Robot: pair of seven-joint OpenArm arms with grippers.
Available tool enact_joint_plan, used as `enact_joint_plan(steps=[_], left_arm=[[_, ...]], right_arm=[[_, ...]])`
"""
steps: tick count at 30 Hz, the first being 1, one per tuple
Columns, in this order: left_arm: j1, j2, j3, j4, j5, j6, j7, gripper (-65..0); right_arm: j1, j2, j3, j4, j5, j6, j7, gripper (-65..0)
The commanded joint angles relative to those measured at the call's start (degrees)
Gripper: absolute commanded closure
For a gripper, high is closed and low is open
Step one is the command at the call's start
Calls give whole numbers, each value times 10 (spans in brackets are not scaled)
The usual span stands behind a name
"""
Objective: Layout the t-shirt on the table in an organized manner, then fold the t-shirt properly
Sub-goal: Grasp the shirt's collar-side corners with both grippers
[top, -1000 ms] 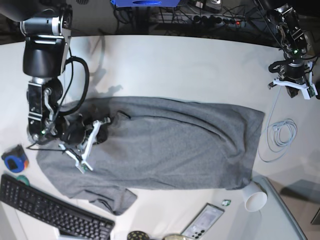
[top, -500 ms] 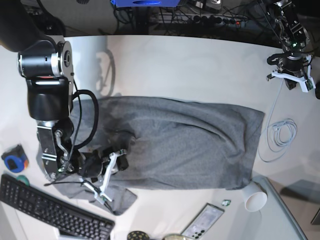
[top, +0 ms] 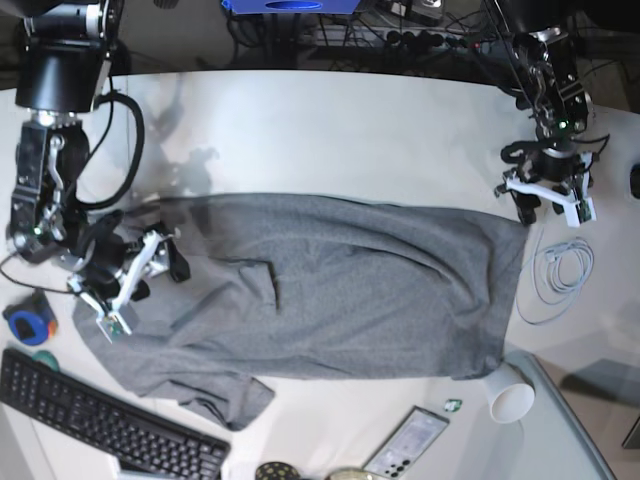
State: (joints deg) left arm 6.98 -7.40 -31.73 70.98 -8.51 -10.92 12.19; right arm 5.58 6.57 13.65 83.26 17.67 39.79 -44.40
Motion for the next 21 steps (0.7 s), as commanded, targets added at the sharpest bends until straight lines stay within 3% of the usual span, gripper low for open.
enact_joint_plan(steps=[1,10,13,15,18,21], left_arm=[[-18,-9,-4,-11,-1,5,-10,-346],[-89,-8,-4,-145,-1,4,-14,-331],[-101,-4,-4,-160,-10,4,-14,-337],[-102,-3,-4,-161,-52,4,-14,-337],[-102,-6,0,-163,-111,3,-12,-339],[-110,-6,1,-163,-117,3,-12,-339]], right_arm=[[-1,8,13,29,11,2,15,-398],[-127,2,149,116,13,2,19,-404],[-136,-26,207,115,13,2,17,-407],[-135,-52,261,108,16,2,15,-407],[-133,-71,327,84,87,2,15,-435],[-135,-69,356,42,188,2,0,-501]])
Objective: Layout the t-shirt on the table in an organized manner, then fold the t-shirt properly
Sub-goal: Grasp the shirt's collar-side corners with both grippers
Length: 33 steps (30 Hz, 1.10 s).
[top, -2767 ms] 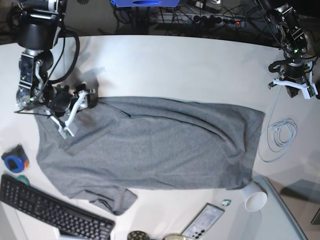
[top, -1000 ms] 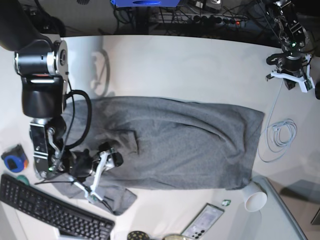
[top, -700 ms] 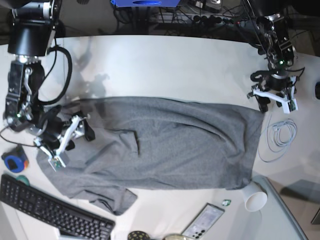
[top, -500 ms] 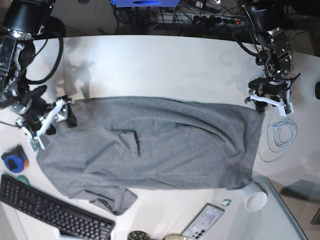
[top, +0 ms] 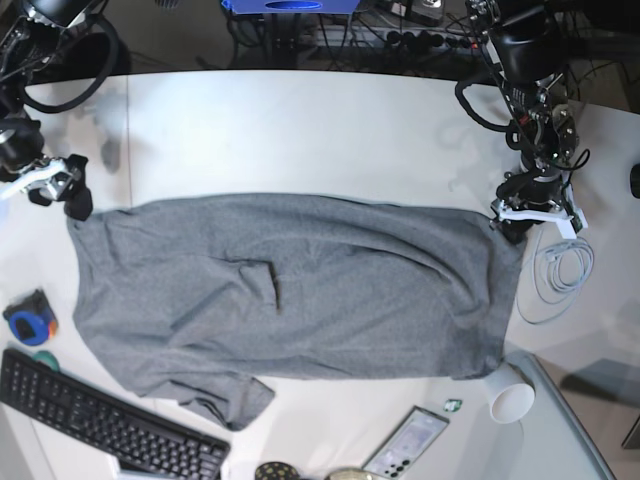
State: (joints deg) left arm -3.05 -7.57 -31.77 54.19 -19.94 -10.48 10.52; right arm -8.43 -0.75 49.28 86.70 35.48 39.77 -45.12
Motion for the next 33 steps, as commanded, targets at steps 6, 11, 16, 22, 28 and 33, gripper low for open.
enact_joint_plan(steps=[6,11,16,22,28,33], left_arm=[[-33,-3,-3,-56,-7,-1,2,-339],[-37,0,-3,-69,-8,-1,2,-339],[12,8,-4,10,-9,-1,6,-336],[38,14,-4,52,-10,-1,6,-337],[25,9,1,52,-66,-1,6,-337],[20,8,2,78,-117,-2,30,-337]], right_arm=[[19,5,25,-59,73,2,-49,-509],[20,5,25,-77,76,2,-50,-509],[19,5,25,-77,73,2,-50,-509],[21,5,21,-77,73,2,-49,-509],[28,5,20,-77,72,2,-50,-509],[27,15,20,-77,72,2,-50,-509]])
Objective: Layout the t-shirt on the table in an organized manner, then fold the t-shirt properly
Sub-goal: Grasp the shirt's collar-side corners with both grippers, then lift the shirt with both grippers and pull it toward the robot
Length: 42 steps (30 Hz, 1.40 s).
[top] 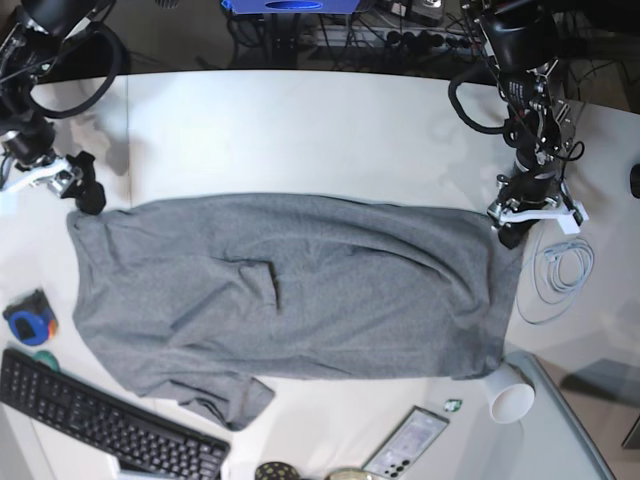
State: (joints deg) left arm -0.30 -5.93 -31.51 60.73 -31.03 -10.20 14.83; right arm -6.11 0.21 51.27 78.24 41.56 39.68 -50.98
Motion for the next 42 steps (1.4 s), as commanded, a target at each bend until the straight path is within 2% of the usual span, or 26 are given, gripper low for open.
enact_joint_plan(steps=[1,4,7,16,19,27,35,37,40,41,42], left_arm=[[-6,-7,-1,28,-7,-5,3,-339],[-6,-5,-5,57,-7,-5,27,-339],[-7,-7,-5,53,-7,-5,25,-339],[-14,-11,-7,-6,-7,-5,19,-339],[-31,-14,-7,-32,-7,-5,-10,-339],[-72,-16,-6,-112,-7,-5,-14,-339],[-92,-16,-5,-147,-5,-5,-14,-323],[-93,-16,-4,-147,-4,-5,-14,-262],[-92,-17,-5,-147,-4,-5,-14,-43],[-92,-18,-5,-147,-4,-5,-14,0],[-92,-22,-5,-147,-4,-5,-14,0]], right_arm=[[4,6,0,8,11,3,8,-509],[4,7,0,8,11,3,8,-509],[5,7,0,8,11,3,8,-509],[4,7,0,8,11,3,8,-509],[3,7,0,8,11,3,8,-509],[2,7,1,7,11,3,10,-509],[35,7,6,-87,11,3,18,-509],[44,7,6,-108,11,3,44,-507],[53,7,1,-133,11,-31,91,-507],[57,8,1,-140,11,-38,98,-507],[60,15,1,-148,11,-42,103,-507]])
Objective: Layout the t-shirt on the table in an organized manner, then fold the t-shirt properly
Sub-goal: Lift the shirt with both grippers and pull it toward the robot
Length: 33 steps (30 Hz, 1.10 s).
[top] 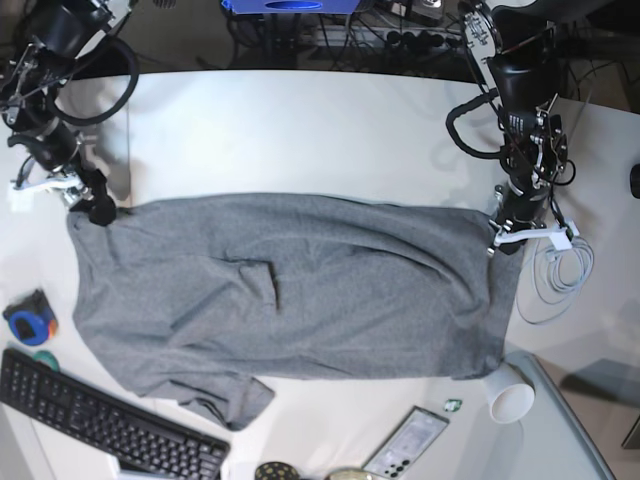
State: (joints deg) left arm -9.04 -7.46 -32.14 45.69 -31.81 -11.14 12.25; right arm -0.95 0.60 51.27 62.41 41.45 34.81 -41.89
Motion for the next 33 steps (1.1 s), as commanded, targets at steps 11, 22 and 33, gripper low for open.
enact_joint_plan(steps=[11,22,33], left_arm=[[5,-13,1,9,4,5,13,0],[8,-13,4,9,4,5,13,0],[9,-23,5,9,4,5,15,0]], right_arm=[[83,64,1,-171,12,3,72,-488],[96,79,0,-209,12,3,77,-398],[102,81,0,-210,11,3,78,-56]])
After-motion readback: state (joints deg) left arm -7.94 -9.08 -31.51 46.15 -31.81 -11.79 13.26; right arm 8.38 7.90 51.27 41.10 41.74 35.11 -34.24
